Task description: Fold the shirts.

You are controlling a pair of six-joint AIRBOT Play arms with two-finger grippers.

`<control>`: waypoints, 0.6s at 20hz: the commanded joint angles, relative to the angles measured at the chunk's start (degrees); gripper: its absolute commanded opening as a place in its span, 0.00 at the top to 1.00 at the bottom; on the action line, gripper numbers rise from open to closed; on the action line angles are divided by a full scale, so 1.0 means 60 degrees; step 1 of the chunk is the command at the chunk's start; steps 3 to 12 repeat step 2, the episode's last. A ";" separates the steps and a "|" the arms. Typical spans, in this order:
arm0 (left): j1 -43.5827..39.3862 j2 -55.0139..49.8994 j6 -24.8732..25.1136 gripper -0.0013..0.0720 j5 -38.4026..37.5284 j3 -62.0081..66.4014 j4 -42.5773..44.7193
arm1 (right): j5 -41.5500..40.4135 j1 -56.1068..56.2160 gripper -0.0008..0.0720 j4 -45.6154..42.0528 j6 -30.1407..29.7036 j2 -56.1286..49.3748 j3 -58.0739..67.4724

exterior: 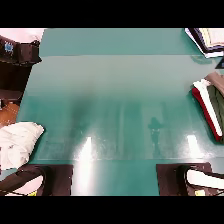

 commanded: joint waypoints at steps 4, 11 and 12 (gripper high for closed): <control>0.0007 0.0000 0.0000 0.94 0.0215 0.0011 0.0004 | -0.0036 0.1064 0.95 0.0051 0.0011 0.0011 0.0000; 0.0007 0.0000 0.0000 0.94 0.0215 0.0011 0.0004 | -0.0036 0.1064 0.95 0.0051 0.0011 0.0011 0.0000; 0.0007 0.0000 0.0000 0.94 0.0215 0.0011 0.0004 | -0.0036 0.1064 0.95 0.0051 0.0011 0.0011 0.0000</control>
